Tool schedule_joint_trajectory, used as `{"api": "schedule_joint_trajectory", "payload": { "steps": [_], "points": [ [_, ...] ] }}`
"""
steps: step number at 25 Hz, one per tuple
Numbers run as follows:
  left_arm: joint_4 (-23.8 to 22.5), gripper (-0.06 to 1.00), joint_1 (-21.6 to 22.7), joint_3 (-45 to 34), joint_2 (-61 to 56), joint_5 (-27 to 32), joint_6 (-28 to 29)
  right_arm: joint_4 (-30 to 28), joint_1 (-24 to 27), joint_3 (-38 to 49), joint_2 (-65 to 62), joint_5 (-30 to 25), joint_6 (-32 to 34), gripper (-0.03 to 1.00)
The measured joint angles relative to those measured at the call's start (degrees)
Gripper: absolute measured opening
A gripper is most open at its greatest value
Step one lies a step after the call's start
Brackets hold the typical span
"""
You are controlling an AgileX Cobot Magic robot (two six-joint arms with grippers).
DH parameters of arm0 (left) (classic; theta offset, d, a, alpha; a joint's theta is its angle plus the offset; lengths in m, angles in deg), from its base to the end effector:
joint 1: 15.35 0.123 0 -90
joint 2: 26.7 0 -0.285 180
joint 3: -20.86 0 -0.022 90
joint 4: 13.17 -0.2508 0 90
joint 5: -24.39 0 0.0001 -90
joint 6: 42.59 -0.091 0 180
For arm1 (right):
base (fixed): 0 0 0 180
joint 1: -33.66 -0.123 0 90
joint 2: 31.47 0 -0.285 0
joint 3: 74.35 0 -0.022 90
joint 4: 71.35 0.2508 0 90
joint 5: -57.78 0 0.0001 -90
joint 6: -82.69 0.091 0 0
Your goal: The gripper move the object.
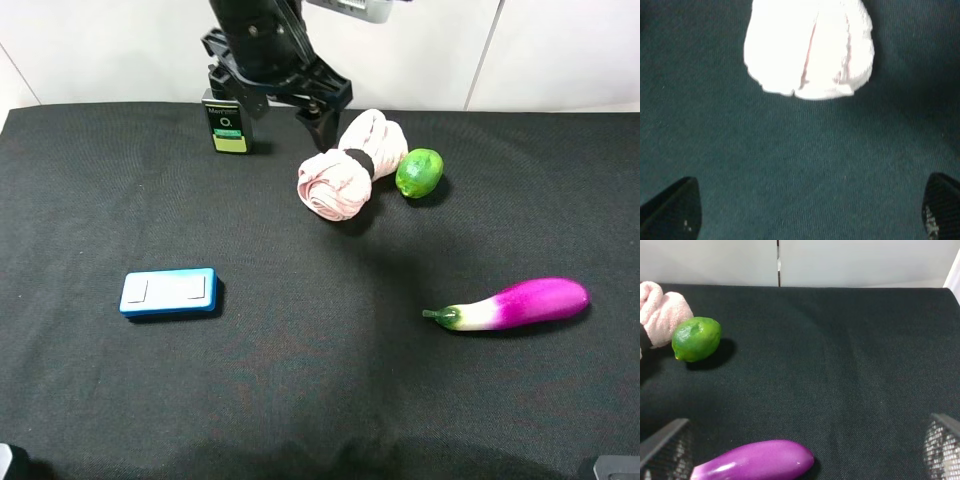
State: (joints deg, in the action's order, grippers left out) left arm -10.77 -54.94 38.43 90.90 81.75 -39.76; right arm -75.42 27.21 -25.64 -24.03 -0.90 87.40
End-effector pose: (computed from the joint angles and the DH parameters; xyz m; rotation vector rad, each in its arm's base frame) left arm 0.3199 -0.2687 0.2696 0.8551 2.6421 -0.2524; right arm -0.0035 -0.0060 0.2797 -0.0285 2.0022 0.0404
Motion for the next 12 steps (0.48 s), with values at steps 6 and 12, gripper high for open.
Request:
{"api": "schedule_joint_trajectory", "payload": {
  "steps": [6, 12],
  "points": [
    [-1.4, 0.93, 0.0, 0.0, -3.1, 6.0, -0.5, 0.0, 0.0, 0.0, 0.0, 0.0, 0.0, 0.69],
    [-2.4, 0.93, 0.0, 0.0, -5.9, 10.2, -2.2, 0.0, 0.0, 0.0, 0.0, 0.0, 0.0, 0.69]
  ]
}}
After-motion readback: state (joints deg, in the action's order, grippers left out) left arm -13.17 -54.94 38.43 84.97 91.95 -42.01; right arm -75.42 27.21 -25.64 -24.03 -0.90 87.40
